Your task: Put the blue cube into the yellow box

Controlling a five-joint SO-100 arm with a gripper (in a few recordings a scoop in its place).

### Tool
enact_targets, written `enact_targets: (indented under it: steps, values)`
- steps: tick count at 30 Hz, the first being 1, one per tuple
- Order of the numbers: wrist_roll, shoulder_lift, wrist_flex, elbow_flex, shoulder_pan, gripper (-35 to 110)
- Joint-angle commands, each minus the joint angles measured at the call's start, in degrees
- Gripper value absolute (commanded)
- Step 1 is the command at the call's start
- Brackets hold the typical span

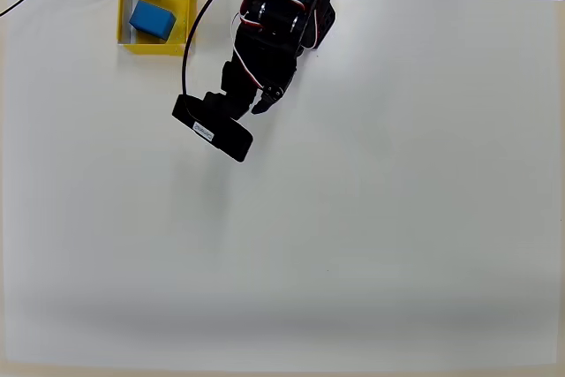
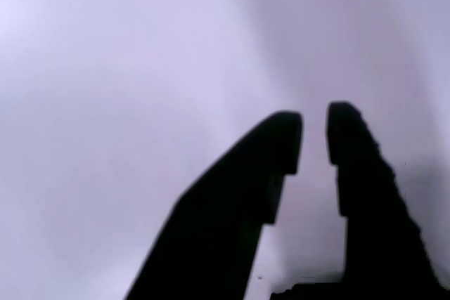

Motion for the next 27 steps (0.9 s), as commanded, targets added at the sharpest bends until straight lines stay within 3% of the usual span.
enact_targets:
  steps: [1, 7, 15, 25, 27]
  values:
    - [-0.8, 8.0, -2.1, 8.5, -6.5, 0]
    - [-5.3, 20.1, -3.2, 23.7, -8.4, 0]
    - [-9.7, 22.0, -4.0, 32.3, -8.3, 0]
    - [-8.4, 21.9, -3.0, 32.5, -11.8, 0]
    - [-8.1, 21.9, -3.0, 32.5, -12.0, 5]
